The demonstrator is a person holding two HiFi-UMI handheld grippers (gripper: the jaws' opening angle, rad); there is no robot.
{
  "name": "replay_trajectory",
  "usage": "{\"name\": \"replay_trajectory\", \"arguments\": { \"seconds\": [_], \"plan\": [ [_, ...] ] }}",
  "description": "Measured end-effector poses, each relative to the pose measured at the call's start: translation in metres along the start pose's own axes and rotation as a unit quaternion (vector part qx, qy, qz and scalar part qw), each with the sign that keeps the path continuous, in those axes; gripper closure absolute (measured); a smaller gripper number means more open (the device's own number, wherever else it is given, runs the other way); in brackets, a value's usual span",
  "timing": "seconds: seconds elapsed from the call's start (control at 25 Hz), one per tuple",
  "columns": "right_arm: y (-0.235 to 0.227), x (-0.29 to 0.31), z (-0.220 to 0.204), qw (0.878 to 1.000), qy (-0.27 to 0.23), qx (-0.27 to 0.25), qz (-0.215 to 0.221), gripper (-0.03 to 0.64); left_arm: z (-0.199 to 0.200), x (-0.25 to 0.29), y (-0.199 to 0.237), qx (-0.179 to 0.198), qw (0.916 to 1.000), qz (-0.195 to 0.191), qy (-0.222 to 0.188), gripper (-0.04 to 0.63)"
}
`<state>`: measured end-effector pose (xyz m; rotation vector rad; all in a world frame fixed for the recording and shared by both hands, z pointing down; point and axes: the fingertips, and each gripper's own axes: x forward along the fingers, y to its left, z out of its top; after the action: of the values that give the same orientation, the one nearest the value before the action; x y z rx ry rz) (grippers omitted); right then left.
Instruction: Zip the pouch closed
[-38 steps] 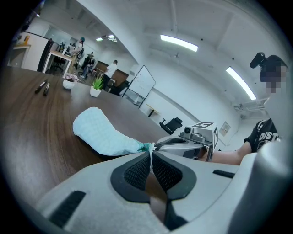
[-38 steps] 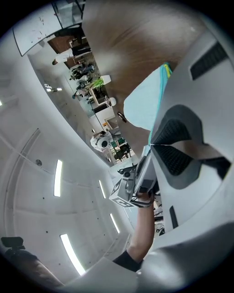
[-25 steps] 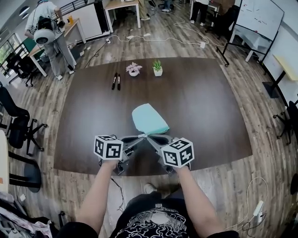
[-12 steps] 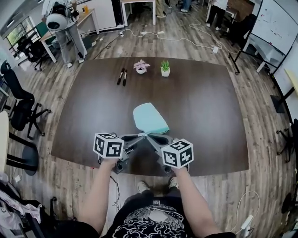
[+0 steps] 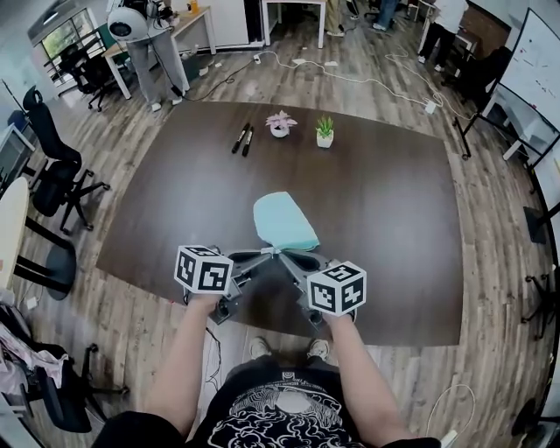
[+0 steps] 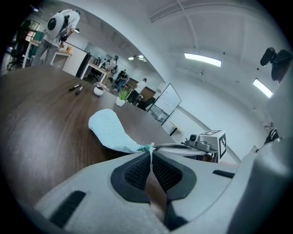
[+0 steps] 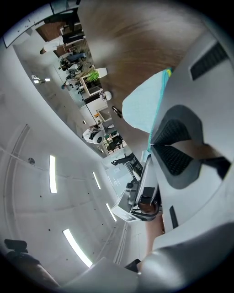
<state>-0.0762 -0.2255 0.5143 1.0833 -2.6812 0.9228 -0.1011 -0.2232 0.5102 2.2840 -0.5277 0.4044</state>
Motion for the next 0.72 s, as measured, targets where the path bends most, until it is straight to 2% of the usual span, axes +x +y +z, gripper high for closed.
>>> {"name": "replay_trajectory", "arguments": {
  "seconds": [0.52, 0.72],
  "plan": [
    [-0.0045, 0.0005, -0.0033, 1.000, 0.010, -0.015, -0.008, 0.617, -0.0002, -0.0034, 0.0049, 0.000, 0.9985, 0.047, -0.029, 0.574],
    [-0.0091, -0.0005, 0.0001, 1.000, 0.004, -0.011, -0.022, 0.617, 0.0078, -0.0078, 0.0090, -0.021, 0.9963, 0.060, -0.058, 0.574]
  ]
}}
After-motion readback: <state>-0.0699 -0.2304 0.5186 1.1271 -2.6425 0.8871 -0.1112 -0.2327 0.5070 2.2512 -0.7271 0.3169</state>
